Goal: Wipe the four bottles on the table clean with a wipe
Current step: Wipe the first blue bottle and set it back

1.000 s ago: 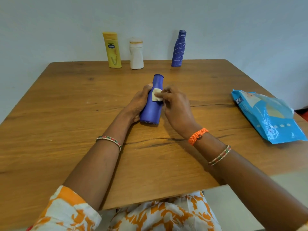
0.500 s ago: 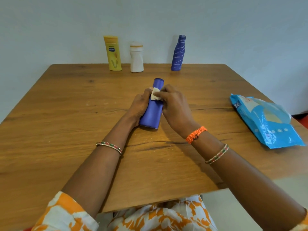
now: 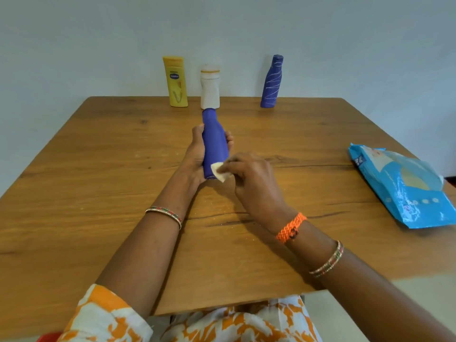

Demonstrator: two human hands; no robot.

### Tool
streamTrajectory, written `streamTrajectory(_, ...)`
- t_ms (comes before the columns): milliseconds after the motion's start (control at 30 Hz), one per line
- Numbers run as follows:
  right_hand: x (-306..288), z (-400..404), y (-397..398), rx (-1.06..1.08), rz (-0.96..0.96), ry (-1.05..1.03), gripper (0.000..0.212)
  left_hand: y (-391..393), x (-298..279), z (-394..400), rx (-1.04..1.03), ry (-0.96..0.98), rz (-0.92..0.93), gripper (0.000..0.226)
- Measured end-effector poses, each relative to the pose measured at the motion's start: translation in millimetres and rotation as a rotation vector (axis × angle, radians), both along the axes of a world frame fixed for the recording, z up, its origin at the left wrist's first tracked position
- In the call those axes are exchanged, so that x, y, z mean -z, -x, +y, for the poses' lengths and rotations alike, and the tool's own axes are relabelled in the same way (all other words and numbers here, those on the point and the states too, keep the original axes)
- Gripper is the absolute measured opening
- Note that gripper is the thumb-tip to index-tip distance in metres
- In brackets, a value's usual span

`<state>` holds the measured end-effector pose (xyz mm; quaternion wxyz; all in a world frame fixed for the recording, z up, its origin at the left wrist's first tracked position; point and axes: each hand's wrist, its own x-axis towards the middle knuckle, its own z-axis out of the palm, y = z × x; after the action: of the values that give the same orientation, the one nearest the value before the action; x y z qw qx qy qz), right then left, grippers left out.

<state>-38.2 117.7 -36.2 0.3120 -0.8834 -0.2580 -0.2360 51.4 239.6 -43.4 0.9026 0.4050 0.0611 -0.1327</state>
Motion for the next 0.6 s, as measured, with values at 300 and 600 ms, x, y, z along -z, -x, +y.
streamTrajectory(300, -15.6, 5.2, -35.8, 0.152, -0.006, -0.196, 0.034, -8.5, -17.1, 1.0, -0.221, 0.123, 0.228, 0.037)
streamTrajectory(600, 0.1, 14.1, -31.8, -0.011, -0.322, 0.108, 0.026, -6.4, -29.1, -0.7, -0.328, 0.081, 0.395, 0.032)
